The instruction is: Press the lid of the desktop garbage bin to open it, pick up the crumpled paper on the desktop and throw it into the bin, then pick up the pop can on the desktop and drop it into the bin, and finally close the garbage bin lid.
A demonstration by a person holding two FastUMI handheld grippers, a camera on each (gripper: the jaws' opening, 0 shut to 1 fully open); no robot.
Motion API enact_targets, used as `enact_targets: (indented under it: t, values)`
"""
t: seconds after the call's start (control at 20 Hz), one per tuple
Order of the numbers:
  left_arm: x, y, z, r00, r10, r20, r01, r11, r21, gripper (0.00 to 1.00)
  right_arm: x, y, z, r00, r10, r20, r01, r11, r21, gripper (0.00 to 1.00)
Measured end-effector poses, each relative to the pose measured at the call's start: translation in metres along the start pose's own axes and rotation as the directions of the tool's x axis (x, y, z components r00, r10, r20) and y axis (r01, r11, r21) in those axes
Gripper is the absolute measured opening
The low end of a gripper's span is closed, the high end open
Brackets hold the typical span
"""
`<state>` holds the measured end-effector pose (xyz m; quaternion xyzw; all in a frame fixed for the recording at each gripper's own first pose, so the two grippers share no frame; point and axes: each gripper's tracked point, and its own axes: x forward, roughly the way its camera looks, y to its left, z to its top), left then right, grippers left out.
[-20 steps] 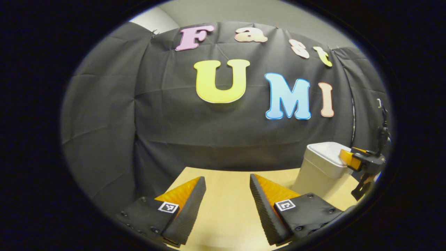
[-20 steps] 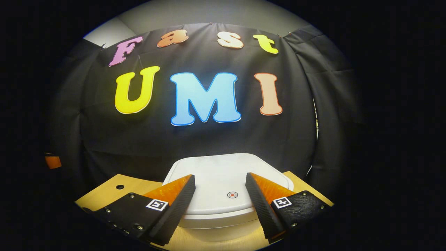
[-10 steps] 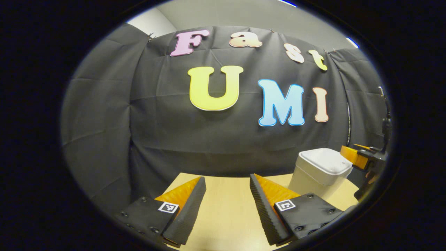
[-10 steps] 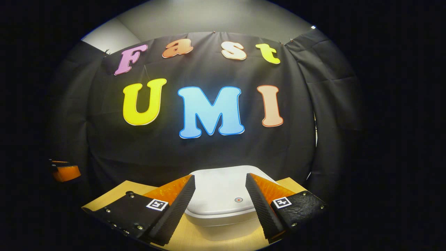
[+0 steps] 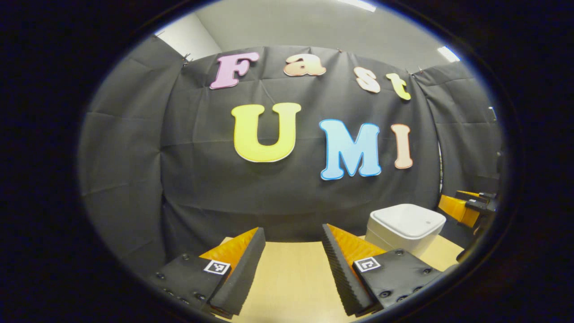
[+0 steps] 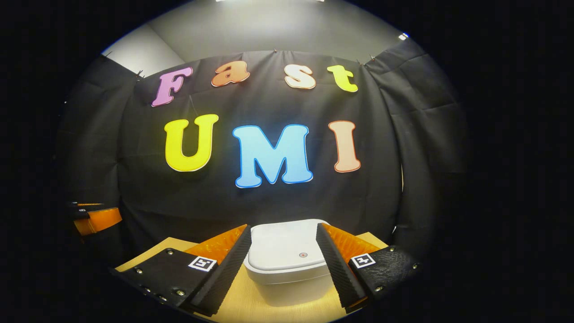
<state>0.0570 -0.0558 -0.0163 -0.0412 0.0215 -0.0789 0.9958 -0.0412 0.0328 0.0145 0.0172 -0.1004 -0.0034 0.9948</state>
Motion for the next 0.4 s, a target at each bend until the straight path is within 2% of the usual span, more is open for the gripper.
enact_targets:
  t: [0.3, 0.35, 0.4]
  values:
    - [-0.001, -0.021, 0.003, 0.999, -0.053, 0.008, 0.054, 0.999, -0.006, 0.85, -0.018, 0.01, 0.01, 1.0, 0.019, 0.024, -0.019, 0.999, -0.027, 0.93]
    - [-0.002, -0.025, 0.005, 0.998, -0.062, 0.011, 0.062, 0.998, -0.008, 0.81, -0.021, 0.01, 0.013, 0.999, 0.017, 0.028, -0.016, 0.999, -0.034, 0.93]
    - [-0.002, -0.03, 0.005, 0.997, -0.074, 0.012, 0.074, 0.997, -0.009, 0.85, -0.025, 0.009, 0.015, 0.999, 0.016, 0.03, -0.015, 0.999, -0.043, 0.93]
